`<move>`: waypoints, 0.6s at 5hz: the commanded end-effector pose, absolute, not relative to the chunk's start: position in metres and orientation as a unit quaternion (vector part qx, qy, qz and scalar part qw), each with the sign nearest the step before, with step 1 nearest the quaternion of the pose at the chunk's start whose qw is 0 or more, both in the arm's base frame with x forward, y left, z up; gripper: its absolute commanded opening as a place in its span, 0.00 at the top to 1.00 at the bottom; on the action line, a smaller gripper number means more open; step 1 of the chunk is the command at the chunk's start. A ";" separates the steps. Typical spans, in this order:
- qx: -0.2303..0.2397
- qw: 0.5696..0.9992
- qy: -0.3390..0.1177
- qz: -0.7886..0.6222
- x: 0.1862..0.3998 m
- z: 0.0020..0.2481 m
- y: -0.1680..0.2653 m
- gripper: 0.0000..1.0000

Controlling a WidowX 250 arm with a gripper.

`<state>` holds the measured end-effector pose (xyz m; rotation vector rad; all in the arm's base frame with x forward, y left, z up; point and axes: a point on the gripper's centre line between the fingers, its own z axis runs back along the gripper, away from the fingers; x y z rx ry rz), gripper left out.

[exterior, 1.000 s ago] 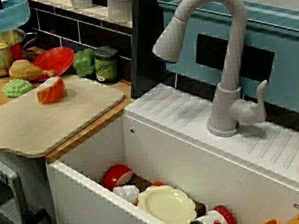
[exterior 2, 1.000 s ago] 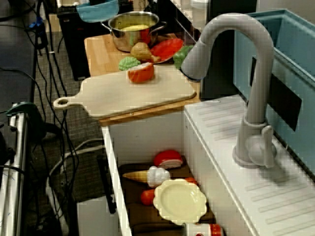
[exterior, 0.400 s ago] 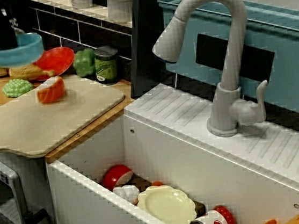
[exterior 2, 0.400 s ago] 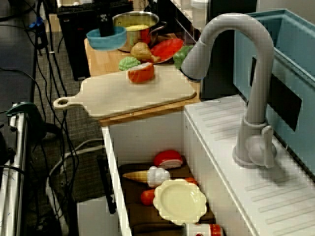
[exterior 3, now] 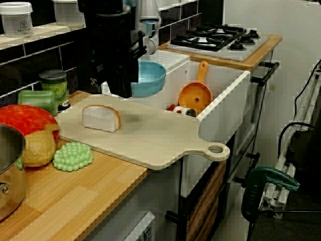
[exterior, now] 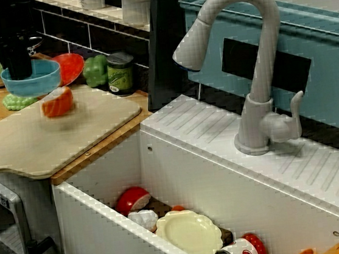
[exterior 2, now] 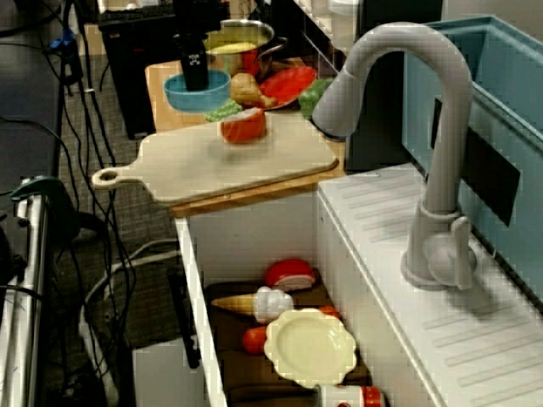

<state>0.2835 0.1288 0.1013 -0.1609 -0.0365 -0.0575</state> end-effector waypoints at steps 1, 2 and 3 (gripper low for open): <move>-0.056 0.998 -0.027 -0.027 0.287 0.091 0.133 1.00; -0.052 0.998 -0.025 -0.032 0.287 0.088 0.130 1.00; -0.045 0.998 -0.023 -0.041 0.282 0.080 0.124 1.00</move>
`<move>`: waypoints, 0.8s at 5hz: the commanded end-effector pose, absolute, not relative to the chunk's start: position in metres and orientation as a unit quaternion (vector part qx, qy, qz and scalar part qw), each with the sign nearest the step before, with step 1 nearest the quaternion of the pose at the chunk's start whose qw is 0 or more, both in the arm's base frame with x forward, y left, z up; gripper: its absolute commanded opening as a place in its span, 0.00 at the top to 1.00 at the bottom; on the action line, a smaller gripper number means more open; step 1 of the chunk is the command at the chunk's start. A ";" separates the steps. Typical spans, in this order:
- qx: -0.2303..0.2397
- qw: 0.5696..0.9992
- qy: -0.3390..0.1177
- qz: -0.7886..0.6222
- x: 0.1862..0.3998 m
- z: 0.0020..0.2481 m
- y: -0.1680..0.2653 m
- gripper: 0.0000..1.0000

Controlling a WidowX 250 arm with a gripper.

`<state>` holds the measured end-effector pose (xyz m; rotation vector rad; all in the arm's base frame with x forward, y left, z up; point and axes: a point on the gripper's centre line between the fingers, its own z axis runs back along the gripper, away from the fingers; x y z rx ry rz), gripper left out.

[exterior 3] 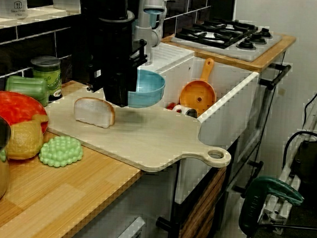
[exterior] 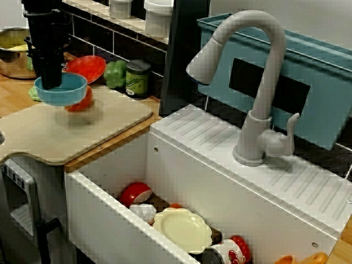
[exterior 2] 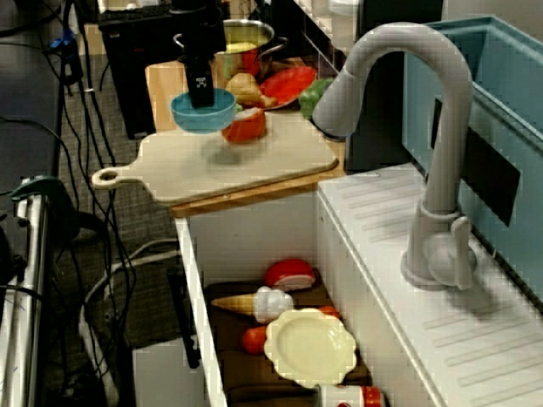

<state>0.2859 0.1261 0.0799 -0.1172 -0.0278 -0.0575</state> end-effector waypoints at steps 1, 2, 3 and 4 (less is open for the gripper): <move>-0.042 0.998 -0.018 -0.038 0.282 0.076 0.121 1.00; -0.045 0.998 -0.016 -0.036 0.283 0.075 0.121 1.00; -0.042 0.998 -0.011 -0.038 0.285 0.068 0.119 1.00; -0.040 0.998 -0.012 -0.040 0.284 0.066 0.119 1.00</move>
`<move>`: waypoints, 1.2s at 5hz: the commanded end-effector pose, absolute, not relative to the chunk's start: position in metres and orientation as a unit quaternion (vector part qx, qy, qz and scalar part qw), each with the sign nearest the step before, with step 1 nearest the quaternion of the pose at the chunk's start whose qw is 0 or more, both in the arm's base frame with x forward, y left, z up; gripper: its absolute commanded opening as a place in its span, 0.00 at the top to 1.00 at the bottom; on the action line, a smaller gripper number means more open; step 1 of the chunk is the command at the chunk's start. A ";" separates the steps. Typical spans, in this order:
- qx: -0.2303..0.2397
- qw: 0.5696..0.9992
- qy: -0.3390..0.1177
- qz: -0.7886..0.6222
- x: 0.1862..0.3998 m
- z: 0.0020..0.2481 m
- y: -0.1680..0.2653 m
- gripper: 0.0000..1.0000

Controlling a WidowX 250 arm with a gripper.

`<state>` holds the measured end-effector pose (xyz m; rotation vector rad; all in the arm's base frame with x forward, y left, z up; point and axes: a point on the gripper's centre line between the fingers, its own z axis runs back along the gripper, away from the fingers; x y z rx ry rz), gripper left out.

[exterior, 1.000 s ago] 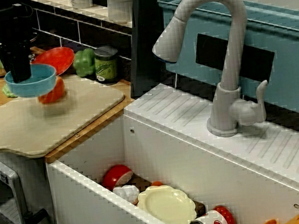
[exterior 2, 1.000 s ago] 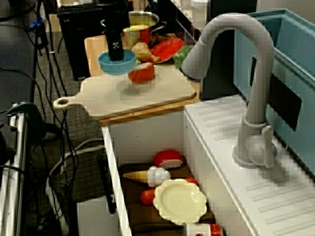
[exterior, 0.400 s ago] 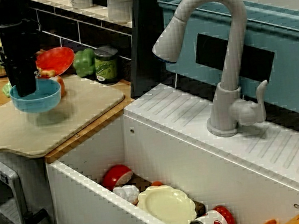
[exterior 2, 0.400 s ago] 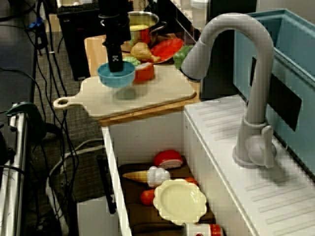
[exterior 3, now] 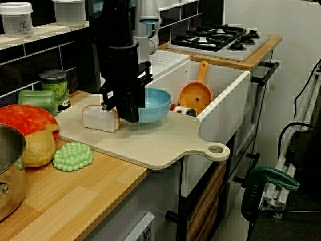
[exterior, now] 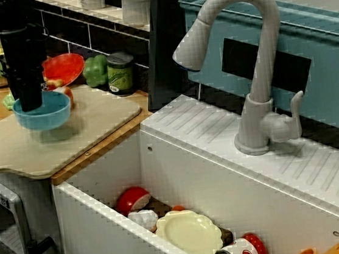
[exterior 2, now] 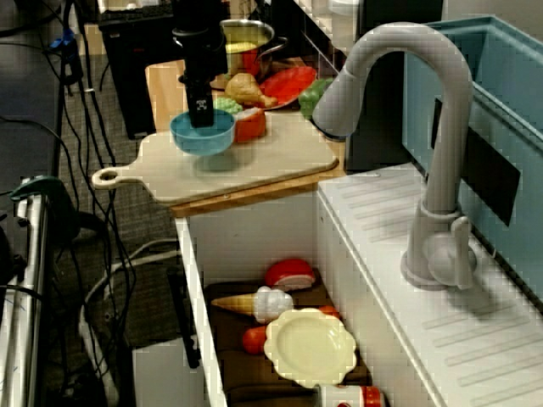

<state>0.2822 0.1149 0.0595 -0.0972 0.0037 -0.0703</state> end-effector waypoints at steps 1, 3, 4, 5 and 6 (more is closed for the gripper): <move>-0.037 0.998 -0.014 -0.042 0.283 0.064 0.119 1.00; -0.031 0.999 -0.009 -0.040 0.283 0.062 0.116 0.00; -0.031 0.999 -0.008 -0.040 0.283 0.062 0.117 0.00; -0.033 0.999 -0.008 -0.039 0.283 0.063 0.118 0.00; -0.040 0.998 -0.006 -0.037 0.282 0.067 0.119 0.00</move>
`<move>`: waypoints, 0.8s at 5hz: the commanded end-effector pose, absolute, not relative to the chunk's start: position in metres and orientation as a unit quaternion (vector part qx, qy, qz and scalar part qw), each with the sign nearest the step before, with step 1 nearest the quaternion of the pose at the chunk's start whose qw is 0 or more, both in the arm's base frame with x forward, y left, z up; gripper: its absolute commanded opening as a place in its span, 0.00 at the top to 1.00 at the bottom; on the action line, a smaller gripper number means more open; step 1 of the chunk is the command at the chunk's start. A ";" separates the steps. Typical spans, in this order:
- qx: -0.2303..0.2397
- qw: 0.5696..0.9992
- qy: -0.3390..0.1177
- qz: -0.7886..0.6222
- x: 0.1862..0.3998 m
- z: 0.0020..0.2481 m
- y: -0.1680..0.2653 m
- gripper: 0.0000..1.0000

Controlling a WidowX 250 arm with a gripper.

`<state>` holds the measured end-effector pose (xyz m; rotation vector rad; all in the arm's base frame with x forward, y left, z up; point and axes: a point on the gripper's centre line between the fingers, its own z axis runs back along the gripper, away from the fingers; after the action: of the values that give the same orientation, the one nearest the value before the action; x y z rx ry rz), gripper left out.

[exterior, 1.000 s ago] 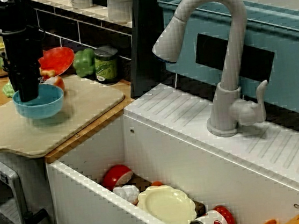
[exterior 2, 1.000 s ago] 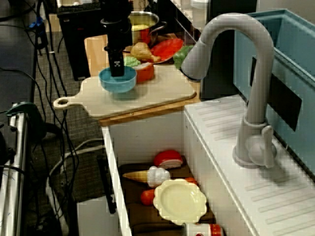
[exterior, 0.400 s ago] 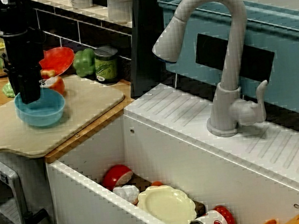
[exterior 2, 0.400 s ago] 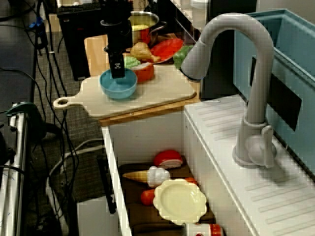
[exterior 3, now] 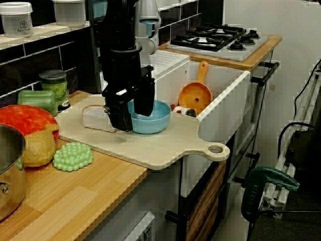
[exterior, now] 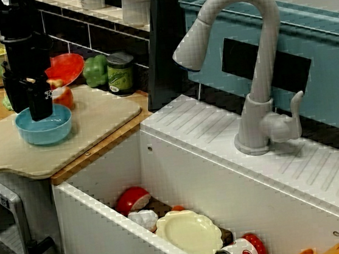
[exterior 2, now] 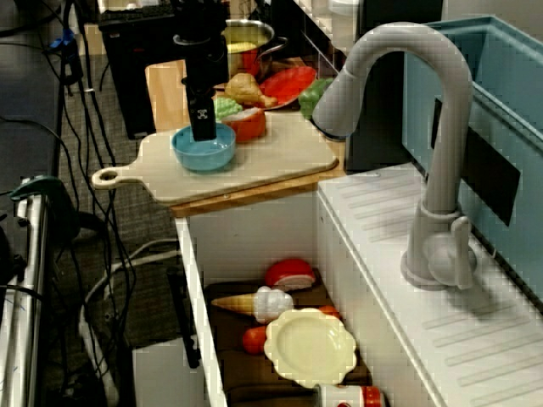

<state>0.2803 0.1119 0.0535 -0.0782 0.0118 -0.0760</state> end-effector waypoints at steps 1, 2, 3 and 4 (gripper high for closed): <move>-0.052 0.998 -0.011 -0.037 0.278 0.079 0.121 0.00; -0.055 0.998 -0.017 -0.038 0.275 0.085 0.122 0.00; -0.050 0.998 -0.022 -0.045 0.272 0.092 0.129 0.00; -0.048 0.998 -0.022 -0.039 0.266 0.098 0.137 0.00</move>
<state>0.2599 0.1251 0.0750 -0.1422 0.0274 -0.0704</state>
